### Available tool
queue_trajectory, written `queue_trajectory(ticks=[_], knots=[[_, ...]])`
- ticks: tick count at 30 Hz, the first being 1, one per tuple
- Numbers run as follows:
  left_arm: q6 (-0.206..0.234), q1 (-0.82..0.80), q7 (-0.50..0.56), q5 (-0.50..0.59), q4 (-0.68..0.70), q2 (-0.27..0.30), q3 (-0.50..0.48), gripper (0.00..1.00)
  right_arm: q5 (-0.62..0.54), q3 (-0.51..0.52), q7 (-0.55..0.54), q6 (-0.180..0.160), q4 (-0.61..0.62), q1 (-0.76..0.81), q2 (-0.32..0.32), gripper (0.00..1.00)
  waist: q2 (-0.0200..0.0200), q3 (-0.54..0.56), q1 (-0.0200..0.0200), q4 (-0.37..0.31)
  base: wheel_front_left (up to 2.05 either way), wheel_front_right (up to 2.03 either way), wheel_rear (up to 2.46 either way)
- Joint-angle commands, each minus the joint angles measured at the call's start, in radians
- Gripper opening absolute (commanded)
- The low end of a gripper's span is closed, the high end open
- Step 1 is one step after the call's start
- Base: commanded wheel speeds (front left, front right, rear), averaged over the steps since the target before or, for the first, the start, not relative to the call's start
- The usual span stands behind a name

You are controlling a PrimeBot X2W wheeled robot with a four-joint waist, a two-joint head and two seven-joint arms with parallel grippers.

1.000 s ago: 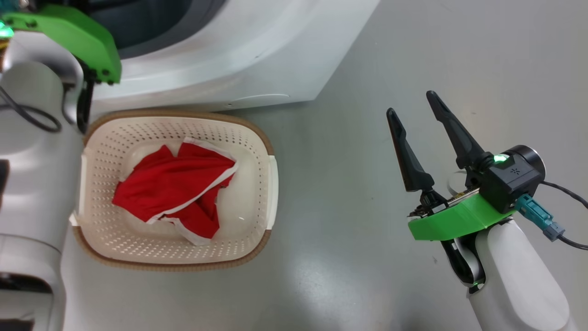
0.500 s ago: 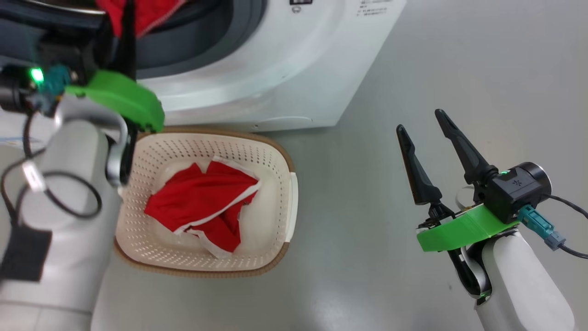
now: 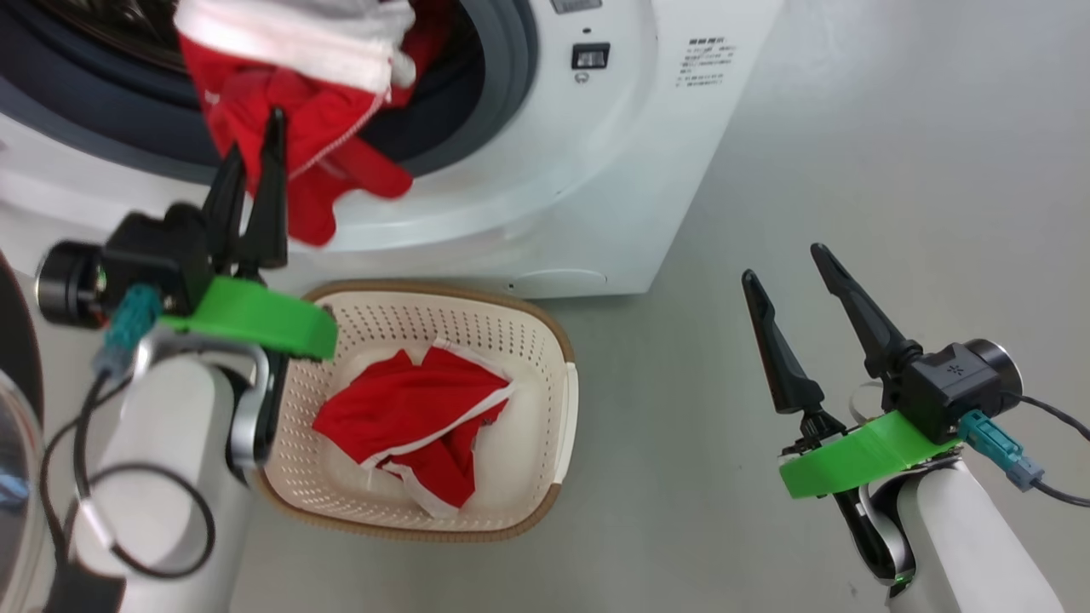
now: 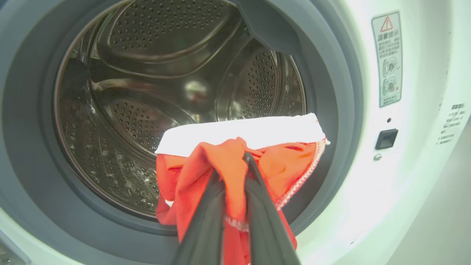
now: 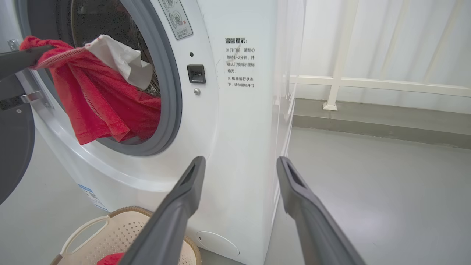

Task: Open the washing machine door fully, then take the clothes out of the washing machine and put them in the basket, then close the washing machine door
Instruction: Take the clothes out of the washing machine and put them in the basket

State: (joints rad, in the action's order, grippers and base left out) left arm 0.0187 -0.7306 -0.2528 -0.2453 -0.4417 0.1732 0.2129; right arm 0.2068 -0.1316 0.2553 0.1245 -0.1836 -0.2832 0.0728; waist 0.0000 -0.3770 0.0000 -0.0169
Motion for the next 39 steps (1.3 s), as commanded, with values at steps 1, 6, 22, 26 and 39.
queue_trajectory(ticks=[1,6,22,26,39], knots=[[0.012,0.029,-0.009,0.013,0.053,0.03,-0.038,0.0,-0.009,-0.012,0.006,0.006,0.022,0.018,-0.002,1.0,0.0,0.031,0.0,0.011,0.0,0.0,0.0],[0.026,0.127,-0.009,0.003,0.16,0.017,-0.063,0.0,-0.008,-0.001,0.006,0.006,0.022,0.034,-0.005,1.0,0.0,0.062,0.0,0.015,0.0,0.0,0.0],[0.072,0.404,0.021,-0.021,0.46,0.0,-0.081,0.0,-0.01,0.018,0.006,0.006,0.016,0.071,-0.009,1.0,0.0,0.127,0.0,0.037,0.0,0.0,0.0],[0.077,0.44,0.04,-0.031,0.489,-0.007,-0.072,0.0,-0.012,0.023,0.006,0.006,0.021,0.077,-0.009,1.0,0.0,0.12,0.0,0.037,0.0,0.0,0.0],[0.026,0.359,0.044,-0.119,0.28,-0.054,-0.051,0.0,-0.017,0.021,0.006,0.006,0.027,0.04,-0.013,1.0,0.0,0.005,0.0,0.025,0.0,0.0,0.0]])
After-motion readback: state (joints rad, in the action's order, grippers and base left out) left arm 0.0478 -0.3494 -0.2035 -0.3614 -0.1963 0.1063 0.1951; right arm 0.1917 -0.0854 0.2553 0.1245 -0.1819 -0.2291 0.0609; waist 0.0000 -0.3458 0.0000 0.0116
